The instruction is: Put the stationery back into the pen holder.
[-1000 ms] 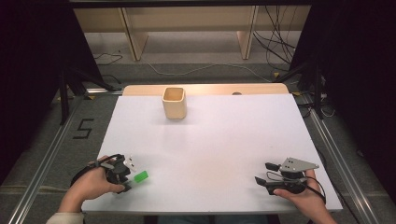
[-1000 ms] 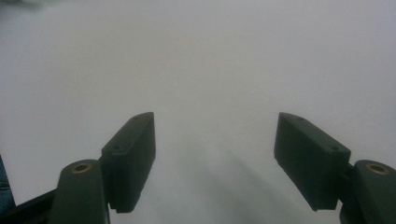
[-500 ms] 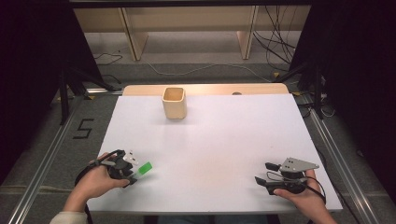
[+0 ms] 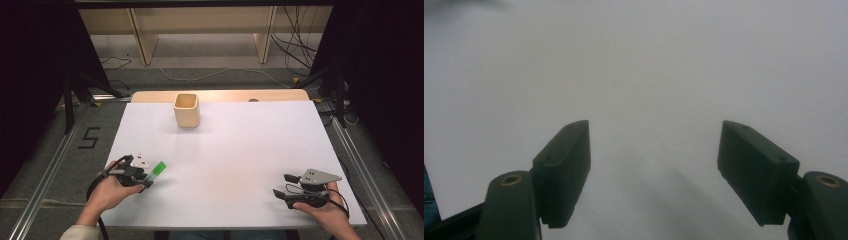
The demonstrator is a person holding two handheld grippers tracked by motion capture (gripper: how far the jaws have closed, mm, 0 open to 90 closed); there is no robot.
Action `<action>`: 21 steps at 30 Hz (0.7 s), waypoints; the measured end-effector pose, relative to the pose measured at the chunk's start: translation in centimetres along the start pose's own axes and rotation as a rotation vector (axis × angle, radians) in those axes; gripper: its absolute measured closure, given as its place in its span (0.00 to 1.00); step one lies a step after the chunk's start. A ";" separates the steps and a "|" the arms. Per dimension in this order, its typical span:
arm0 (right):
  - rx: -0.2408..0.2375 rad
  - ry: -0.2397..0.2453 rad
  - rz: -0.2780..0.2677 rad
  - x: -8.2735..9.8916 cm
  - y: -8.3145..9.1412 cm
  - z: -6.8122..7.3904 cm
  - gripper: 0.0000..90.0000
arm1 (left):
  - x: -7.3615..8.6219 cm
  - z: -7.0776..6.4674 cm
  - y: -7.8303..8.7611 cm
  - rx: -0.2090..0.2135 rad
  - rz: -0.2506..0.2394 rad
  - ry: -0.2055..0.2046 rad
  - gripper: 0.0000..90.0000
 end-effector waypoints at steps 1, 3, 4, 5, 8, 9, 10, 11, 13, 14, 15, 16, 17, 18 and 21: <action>0.000 0.001 0.000 0.0 0.0 0.0 0.33 | -0.1 0.0 -0.1 -0.005 -0.013 0.016 0.73; 0.000 0.001 -0.001 0.0 0.0 0.0 0.33 | -0.4 0.1 -0.1 -0.015 -0.029 0.041 0.73; 0.000 0.000 -0.001 0.0 0.0 0.0 0.33 | -0.5 0.2 -0.1 -0.019 -0.039 0.054 0.73; 0.000 0.001 -0.001 0.0 0.0 0.0 0.33 | -0.7 0.2 -0.1 -0.029 -0.055 0.070 0.73; 0.000 0.003 -0.001 0.0 0.0 0.0 0.33 | -1.3 0.3 -0.1 -0.044 -0.096 0.111 0.73; -0.001 0.003 -0.002 0.0 0.0 0.0 0.33 | -1.5 0.3 -0.1 -0.050 -0.120 0.125 0.73; 0.000 0.000 0.000 0.0 0.0 0.0 0.33 | -1.8 0.3 -0.1 -0.052 -0.140 0.138 0.73; 0.001 0.001 -0.001 0.0 0.0 0.0 0.33 | -2.0 0.4 -0.1 -0.053 -0.158 0.149 0.73; 0.000 0.000 -0.001 0.0 0.0 0.0 0.33 | -2.5 0.5 -0.1 -0.061 -0.207 0.177 0.73; 0.000 0.003 -0.002 0.0 0.0 0.0 0.33 | -2.7 0.5 -0.1 -0.063 -0.220 0.182 0.73; -0.001 0.003 -0.002 0.0 0.0 0.0 0.33 | -3.0 0.5 -0.1 -0.063 -0.236 0.188 0.73; 0.000 0.003 -0.003 0.0 0.0 0.0 0.33 | -3.1 0.4 -0.1 -0.064 -0.242 0.189 0.73; 0.000 0.004 -0.003 0.0 0.0 0.0 0.33 | -3.2 0.4 -0.1 -0.064 -0.250 0.195 0.73; 0.000 0.002 -0.002 0.0 0.0 0.0 0.33 | -3.4 0.4 -0.1 -0.070 -0.257 0.195 0.73; -0.001 0.001 -0.002 0.0 0.0 0.0 0.33 | -3.8 0.4 -0.2 -0.078 -0.273 0.204 0.73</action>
Point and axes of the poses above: each handheld gripper's, and its own axes: y roughly backward along the jaws, x roughly out of its underside, z roughly to its left, the point moved 8 cm from there along -y, roughly forward along the jaws, and after that the axes turned 5 degrees about y, right-handed, at the moved point
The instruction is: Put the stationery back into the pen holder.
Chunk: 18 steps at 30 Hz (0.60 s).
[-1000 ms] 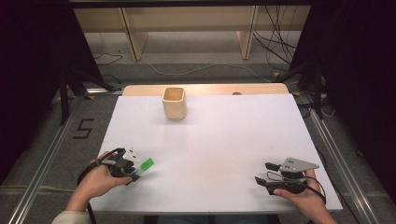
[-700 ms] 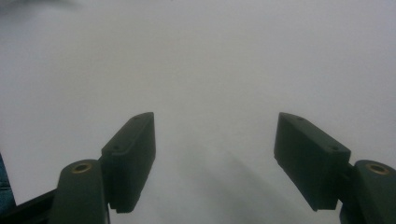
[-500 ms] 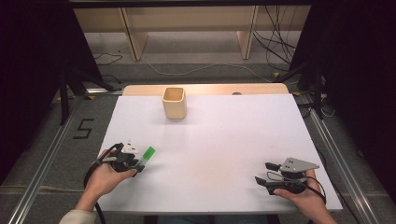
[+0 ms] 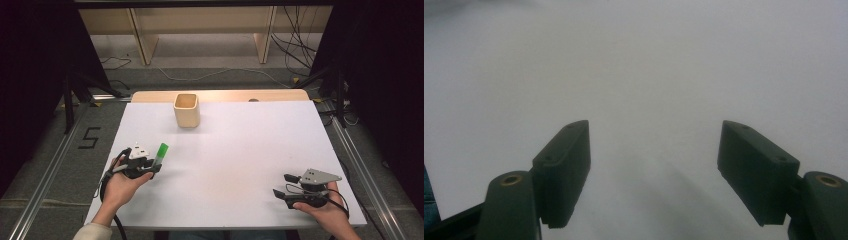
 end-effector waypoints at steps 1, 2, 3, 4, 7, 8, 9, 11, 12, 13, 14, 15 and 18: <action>-0.001 0.003 -0.001 0.0 0.0 0.0 0.33 | -0.1 0.0 -0.1 -0.006 -0.011 0.007 0.73; 0.000 0.003 -0.001 0.0 0.0 0.0 0.33 | -0.3 -0.1 -0.2 -0.007 -0.017 0.012 0.73; -0.001 0.004 -0.001 0.0 0.0 0.0 0.33 | -0.4 -0.1 -0.2 -0.009 -0.023 0.019 0.73; -0.001 0.003 -0.001 0.0 0.0 0.0 0.33 | -0.6 -0.1 -0.2 -0.009 -0.032 0.028 0.73; -0.001 0.003 -0.002 0.0 0.0 0.0 0.33 | -1.1 -0.2 -0.3 -0.018 -0.061 0.042 0.73; -0.002 0.003 -0.002 0.0 0.0 0.0 0.33 | -1.2 -0.2 -0.3 -0.020 -0.065 0.040 0.73; -0.002 0.004 -0.003 0.0 0.0 0.0 0.33 | -1.4 -0.3 -0.4 -0.020 -0.068 0.045 0.73; -0.002 0.002 -0.003 0.0 0.0 0.0 0.33 | -1.6 -0.4 -0.5 -0.017 -0.081 0.051 0.73; -0.003 0.003 -0.003 0.0 0.0 0.0 0.33 | -1.7 -0.4 -0.5 -0.017 -0.084 0.054 0.73; -0.002 0.003 -0.002 0.0 0.0 0.0 0.33 | -1.8 -0.4 -0.6 -0.019 -0.086 0.052 0.74; -0.003 0.003 -0.002 0.0 0.0 0.0 0.33 | -2.0 -0.5 -0.6 -0.018 -0.093 0.054 0.74; -0.003 0.002 -0.002 0.0 0.0 0.0 0.33 | -2.1 -0.5 -0.6 -0.021 -0.104 0.060 0.73; -0.002 0.003 -0.004 0.0 0.0 0.0 0.33 | -2.4 -0.6 -0.8 -0.010 -0.103 0.059 0.74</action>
Point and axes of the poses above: each handheld gripper's, and its own axes: y roughly backward along the jaws, x roughly out of its underside, z roughly to its left, the point moved 8 cm from there along -y, roughly forward along the jaws, and after that the axes turned 5 degrees about y, right-handed, at the moved point
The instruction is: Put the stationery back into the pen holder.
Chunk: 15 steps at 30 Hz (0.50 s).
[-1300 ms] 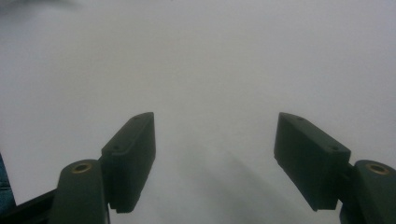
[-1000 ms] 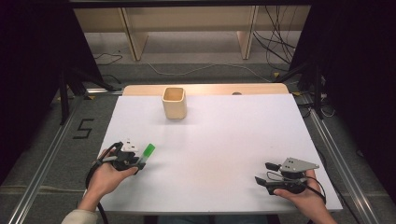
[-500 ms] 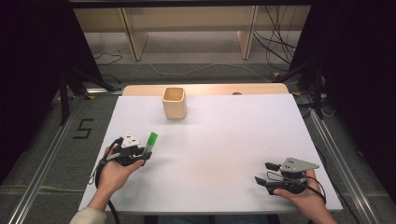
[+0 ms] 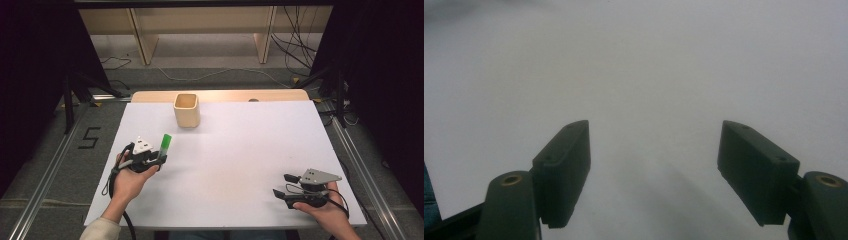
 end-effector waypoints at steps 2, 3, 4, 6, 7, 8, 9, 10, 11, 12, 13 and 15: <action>-0.001 -0.001 0.001 0.0 0.0 0.0 0.33 | -0.1 -0.2 -0.2 0.011 0.004 0.002 0.73; -0.001 0.000 0.000 0.0 0.0 0.0 0.33 | -0.2 -0.3 -0.4 0.010 0.004 0.002 0.73; -0.002 0.000 0.000 0.0 0.0 0.0 0.33 | -0.3 -0.3 -0.5 0.010 0.002 0.000 0.73; -0.002 -0.001 -0.001 0.0 0.0 0.0 0.33 | -0.5 -0.4 -0.7 0.011 0.001 -0.002 0.73; -0.002 -0.001 -0.001 0.0 0.0 0.0 0.33 | -0.6 -0.5 -0.7 0.013 -0.002 -0.001 0.74; -0.001 -0.002 0.001 0.0 0.0 0.0 0.33 | -0.8 -0.6 -0.8 0.010 -0.008 0.001 0.73; 0.000 -0.004 0.001 0.0 0.0 0.0 0.33 | -1.0 -0.6 -0.9 0.006 -0.011 -0.002 0.73; -0.001 -0.003 0.001 0.0 0.0 0.0 0.33 | -1.1 -0.6 -0.9 0.005 -0.015 -0.004 0.74; -0.009 -0.006 0.002 0.0 0.0 0.1 0.33 | -1.3 -0.7 -1.0 0.003 -0.020 0.001 0.74; -0.008 -0.004 0.004 0.0 0.0 0.1 0.33 | -1.4 -0.7 -1.1 0.001 -0.023 -0.003 0.74; -0.001 -0.001 0.000 0.0 0.0 0.0 0.33 | -1.6 -0.7 -1.2 0.001 -0.026 0.001 0.74; -0.001 -0.001 0.000 0.0 0.0 0.0 0.33 | -1.8 -0.8 -1.4 0.002 -0.029 -0.002 0.73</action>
Point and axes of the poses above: each handheld gripper's, and its own axes: y roughly backward along the jaws, x roughly out of its underside, z roughly to its left, the point moved 8 cm from there along -y, roughly forward along the jaws, and after that the axes turned 5 degrees about y, right-handed, at the moved point
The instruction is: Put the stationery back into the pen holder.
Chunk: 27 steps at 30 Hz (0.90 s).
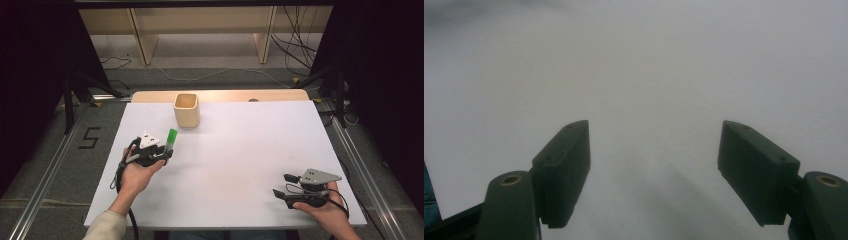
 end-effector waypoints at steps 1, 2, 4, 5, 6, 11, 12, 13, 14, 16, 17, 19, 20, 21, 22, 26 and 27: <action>0.000 0.000 0.000 0.0 0.0 0.0 0.33 | -0.1 0.0 -0.1 -0.001 -0.001 -0.002 0.74; -0.001 0.001 0.000 0.0 0.0 0.0 0.33 | -0.2 -0.1 -0.2 0.001 -0.001 -0.003 0.74; -0.001 0.000 0.001 0.0 0.0 0.0 0.33 | -0.5 -0.1 -0.3 0.000 -0.005 -0.001 0.73; -0.002 0.000 0.001 0.0 0.0 0.0 0.33 | -0.7 -0.1 -0.4 -0.001 -0.004 -0.001 0.73; -0.001 0.000 0.001 0.0 0.0 0.0 0.33 | -0.8 -0.1 -0.5 -0.003 -0.011 -0.002 0.73; -0.003 -0.003 0.003 0.0 0.0 0.0 0.33 | -1.5 0.1 -0.8 -0.007 -0.017 0.010 0.74; -0.002 0.001 0.002 0.0 0.0 0.0 0.33 | -1.6 0.0 -0.9 -0.008 -0.018 0.014 0.73; -0.003 0.000 0.002 0.0 0.0 0.0 0.33 | -1.7 0.0 -0.9 -0.009 -0.024 0.019 0.74; -0.002 0.001 0.002 0.0 0.0 0.0 0.33 | -1.8 0.0 -1.0 -0.007 -0.023 0.016 0.73; -0.002 -0.003 0.002 0.0 0.0 0.0 0.33 | -2.0 0.0 -1.1 -0.009 -0.023 0.019 0.74; -0.002 -0.002 0.002 0.0 0.0 0.0 0.33 | -2.1 -0.1 -1.2 -0.009 -0.021 0.019 0.74; -0.003 -0.002 0.002 0.0 0.0 0.0 0.33 | -2.3 -0.1 -1.2 -0.013 -0.025 0.013 0.74; -0.002 -0.002 0.002 0.0 0.0 0.0 0.33 | -2.4 -0.1 -1.3 -0.014 -0.025 0.013 0.74; -0.003 -0.003 0.002 0.0 0.0 0.0 0.33 | -2.5 -0.2 -1.3 -0.015 -0.029 0.018 0.73; -0.003 -0.002 0.002 0.0 0.0 0.0 0.33 | -2.7 -0.2 -1.3 -0.014 -0.032 0.015 0.74; -0.002 -0.002 0.002 0.0 0.0 0.0 0.33 | -3.2 0.0 -1.4 -0.019 -0.037 0.016 0.74; -0.003 -0.002 0.002 0.0 0.0 0.0 0.33 | -3.3 0.0 -1.4 -0.021 -0.039 0.023 0.74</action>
Point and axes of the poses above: each handheld gripper's, and its own axes: y roughly backward along the jaws, x roughly out of its underside, z roughly to its left, the point moved 8 cm from there along -y, roughly forward along the jaws, and after that the axes turned 5 degrees about y, right-handed, at the moved point
